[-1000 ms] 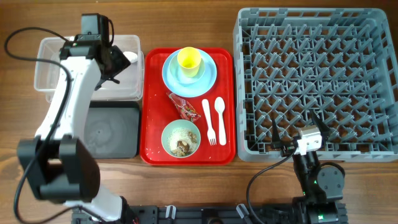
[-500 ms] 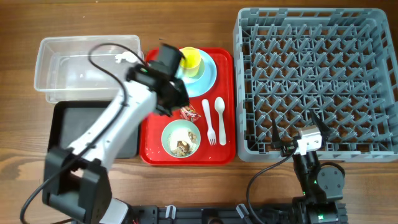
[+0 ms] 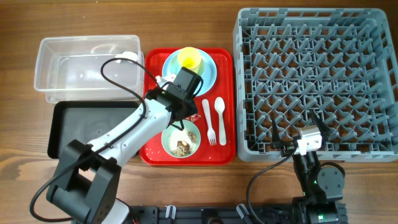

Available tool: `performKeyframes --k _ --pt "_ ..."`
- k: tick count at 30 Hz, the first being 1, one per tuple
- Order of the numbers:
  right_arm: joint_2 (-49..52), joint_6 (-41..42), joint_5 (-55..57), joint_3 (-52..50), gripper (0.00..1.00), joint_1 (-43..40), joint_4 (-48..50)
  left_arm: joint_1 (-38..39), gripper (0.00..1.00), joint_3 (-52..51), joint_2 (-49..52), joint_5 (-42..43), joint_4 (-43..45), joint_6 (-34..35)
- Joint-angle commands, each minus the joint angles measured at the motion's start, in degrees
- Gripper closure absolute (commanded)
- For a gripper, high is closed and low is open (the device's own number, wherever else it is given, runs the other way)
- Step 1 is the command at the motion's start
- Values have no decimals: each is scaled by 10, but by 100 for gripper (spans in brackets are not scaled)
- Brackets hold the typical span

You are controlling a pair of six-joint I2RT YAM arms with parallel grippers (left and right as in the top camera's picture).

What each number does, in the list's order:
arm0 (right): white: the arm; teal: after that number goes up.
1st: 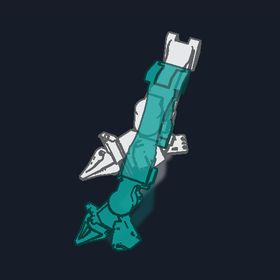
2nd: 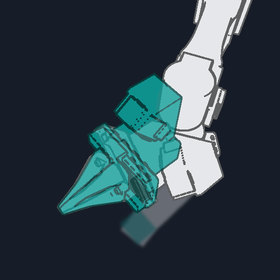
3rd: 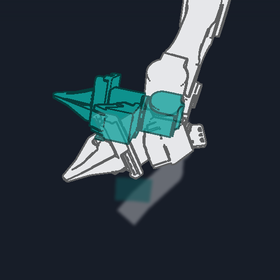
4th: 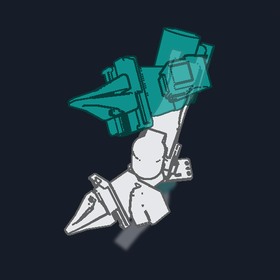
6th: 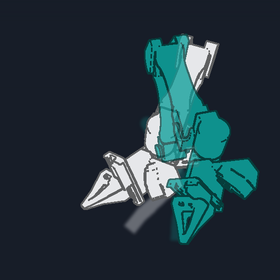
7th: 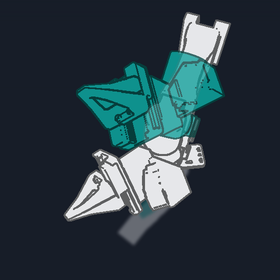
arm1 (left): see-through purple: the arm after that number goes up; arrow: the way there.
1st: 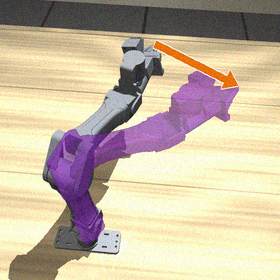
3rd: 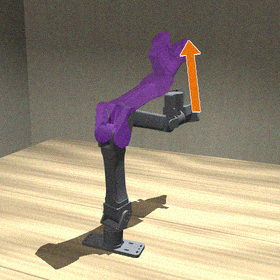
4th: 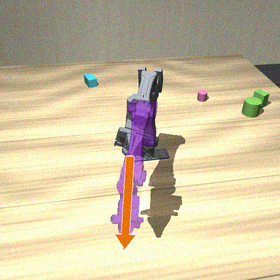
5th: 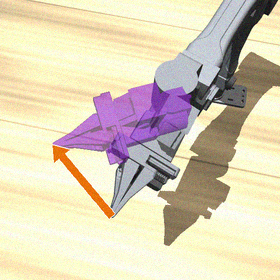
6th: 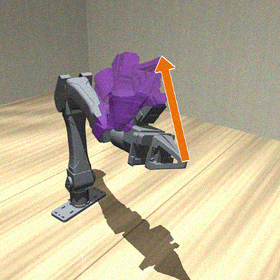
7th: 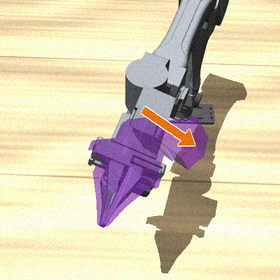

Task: Sort waste into correct bins and load items into the dishwasher rack
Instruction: 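Reach the left gripper to the red candy wrapper and grasp it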

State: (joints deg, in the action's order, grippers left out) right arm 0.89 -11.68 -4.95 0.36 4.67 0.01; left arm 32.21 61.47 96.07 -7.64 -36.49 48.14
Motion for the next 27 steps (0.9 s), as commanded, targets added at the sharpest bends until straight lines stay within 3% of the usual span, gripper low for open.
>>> performKeyframes --k 1,20,27 --pt "-3 -3 -7 -1 0 -3 3 1 43 -14 4 -21 10 8" --pt "-3 -3 -7 -1 0 -3 3 1 44 -14 68 -56 38 3" --pt "-3 -3 -7 -1 0 -3 3 1 39 -14 97 -56 55 3"
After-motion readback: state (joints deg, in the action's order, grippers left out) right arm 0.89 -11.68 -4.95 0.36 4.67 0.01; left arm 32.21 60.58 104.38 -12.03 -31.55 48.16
